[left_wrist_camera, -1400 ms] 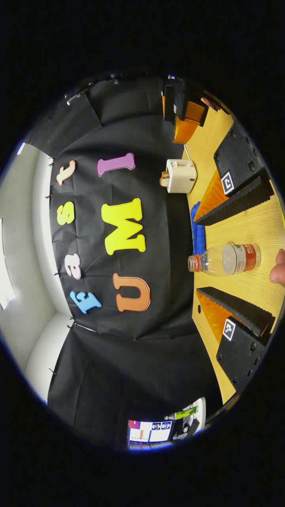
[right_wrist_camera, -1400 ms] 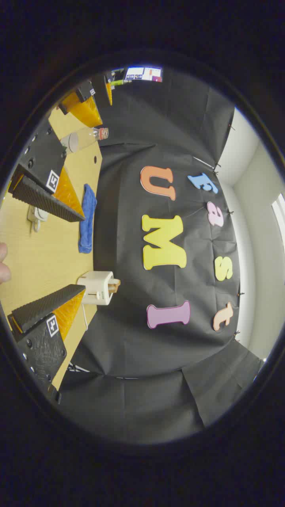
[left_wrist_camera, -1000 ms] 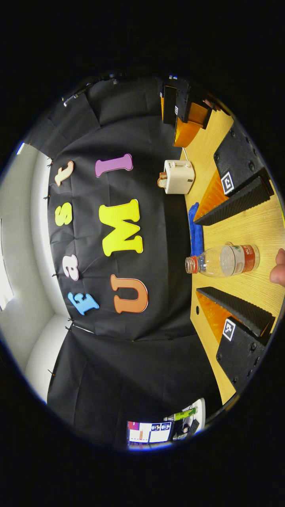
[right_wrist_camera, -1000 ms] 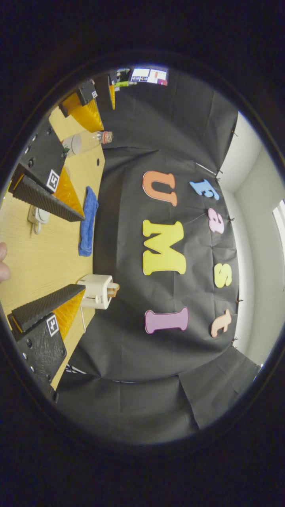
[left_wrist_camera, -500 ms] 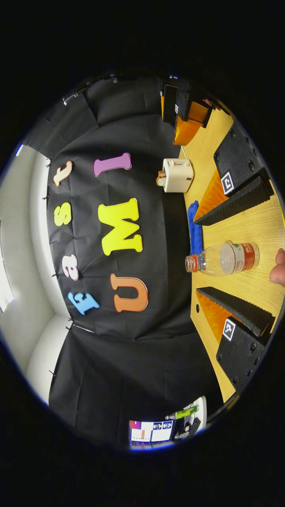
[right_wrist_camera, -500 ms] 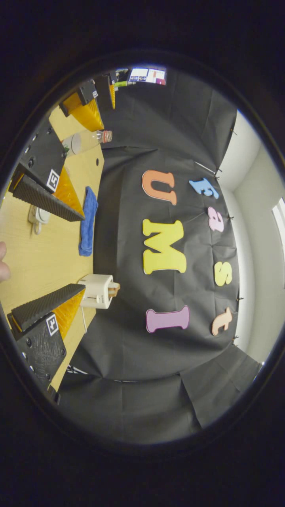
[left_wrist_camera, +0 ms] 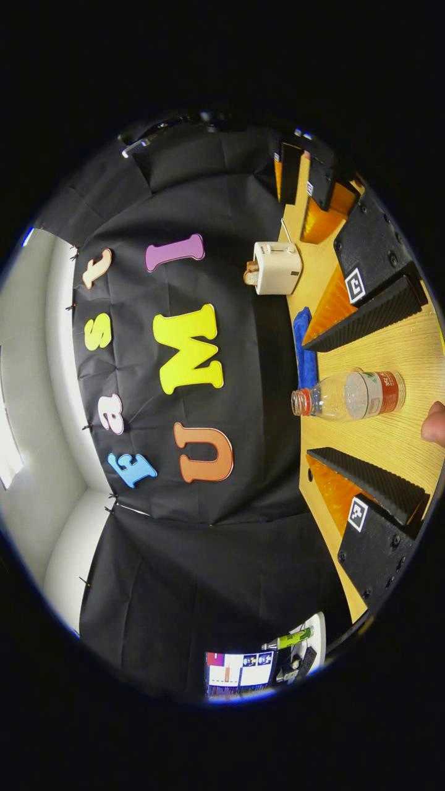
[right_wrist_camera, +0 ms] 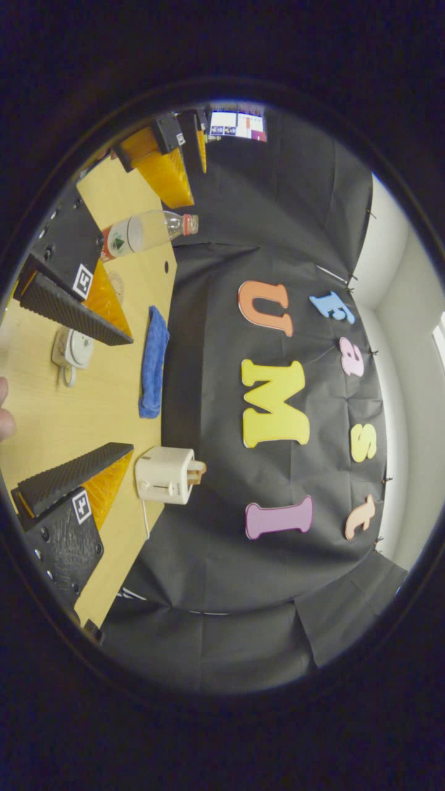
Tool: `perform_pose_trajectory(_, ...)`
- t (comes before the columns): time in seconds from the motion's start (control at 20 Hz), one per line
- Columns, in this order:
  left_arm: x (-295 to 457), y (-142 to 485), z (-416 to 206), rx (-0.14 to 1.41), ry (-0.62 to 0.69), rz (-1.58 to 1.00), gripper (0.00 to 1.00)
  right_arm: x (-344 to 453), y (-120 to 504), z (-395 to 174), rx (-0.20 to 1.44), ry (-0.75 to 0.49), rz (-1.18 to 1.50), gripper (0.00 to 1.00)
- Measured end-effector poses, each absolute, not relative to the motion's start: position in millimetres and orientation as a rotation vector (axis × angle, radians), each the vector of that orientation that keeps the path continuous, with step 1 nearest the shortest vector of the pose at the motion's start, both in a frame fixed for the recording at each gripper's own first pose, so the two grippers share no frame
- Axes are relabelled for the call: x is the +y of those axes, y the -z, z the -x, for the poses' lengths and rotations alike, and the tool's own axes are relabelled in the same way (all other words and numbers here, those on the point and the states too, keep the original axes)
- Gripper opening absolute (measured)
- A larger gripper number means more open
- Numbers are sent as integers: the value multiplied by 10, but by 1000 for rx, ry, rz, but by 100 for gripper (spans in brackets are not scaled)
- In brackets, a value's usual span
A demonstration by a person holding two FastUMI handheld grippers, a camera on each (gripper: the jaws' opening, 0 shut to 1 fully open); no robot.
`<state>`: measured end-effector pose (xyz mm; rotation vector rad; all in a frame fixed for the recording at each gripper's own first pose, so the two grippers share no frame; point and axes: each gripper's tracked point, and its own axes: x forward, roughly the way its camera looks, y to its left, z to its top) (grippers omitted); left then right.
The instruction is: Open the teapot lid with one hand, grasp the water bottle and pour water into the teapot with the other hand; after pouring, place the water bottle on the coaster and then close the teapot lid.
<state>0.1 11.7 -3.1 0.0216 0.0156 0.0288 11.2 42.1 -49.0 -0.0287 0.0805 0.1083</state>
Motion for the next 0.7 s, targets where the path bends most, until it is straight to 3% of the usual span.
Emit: perform_pose_trajectory(0.7, 289, 53, -20, 32, -64, -35, 98, 846, 1229, -548, 239, -188, 71, 95)
